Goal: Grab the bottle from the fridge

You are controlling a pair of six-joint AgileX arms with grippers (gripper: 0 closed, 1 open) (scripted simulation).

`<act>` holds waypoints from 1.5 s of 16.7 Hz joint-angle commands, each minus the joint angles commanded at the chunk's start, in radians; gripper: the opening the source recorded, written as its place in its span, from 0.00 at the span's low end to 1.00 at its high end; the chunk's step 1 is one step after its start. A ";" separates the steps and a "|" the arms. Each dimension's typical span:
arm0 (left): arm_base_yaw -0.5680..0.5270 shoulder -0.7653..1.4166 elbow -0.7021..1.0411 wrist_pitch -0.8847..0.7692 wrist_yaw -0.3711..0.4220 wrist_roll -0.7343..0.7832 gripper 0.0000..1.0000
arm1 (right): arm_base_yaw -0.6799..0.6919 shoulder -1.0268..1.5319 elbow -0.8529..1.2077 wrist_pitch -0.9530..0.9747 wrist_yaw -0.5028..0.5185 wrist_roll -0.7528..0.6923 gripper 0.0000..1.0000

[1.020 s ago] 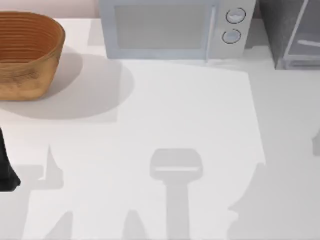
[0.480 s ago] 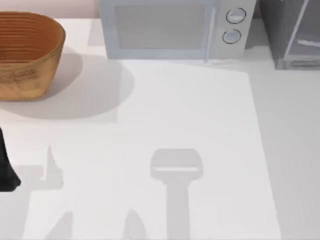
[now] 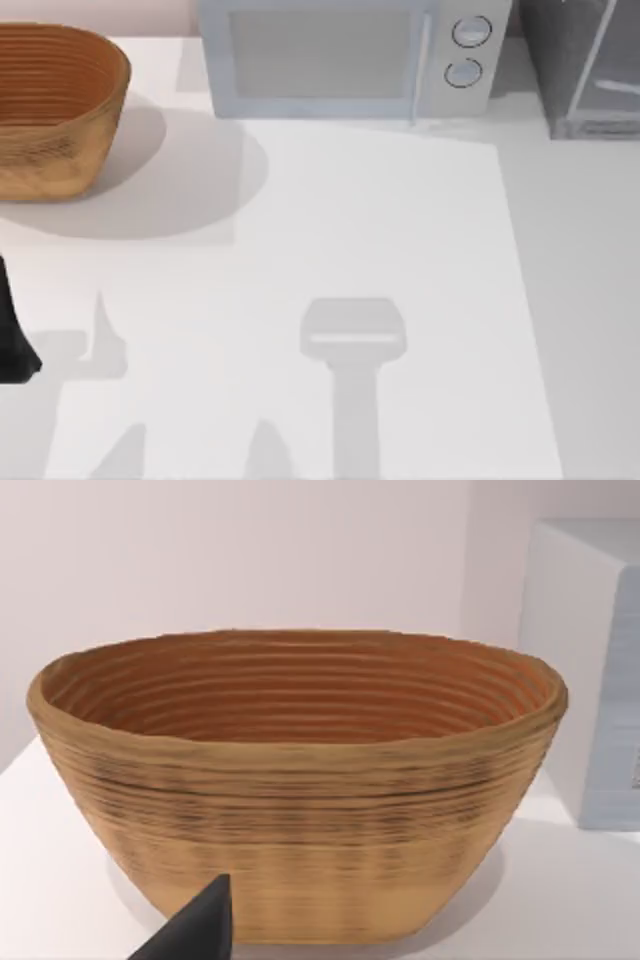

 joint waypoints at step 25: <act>0.000 0.000 0.000 0.000 0.000 0.000 1.00 | 0.301 0.434 0.883 -0.458 0.321 -0.020 1.00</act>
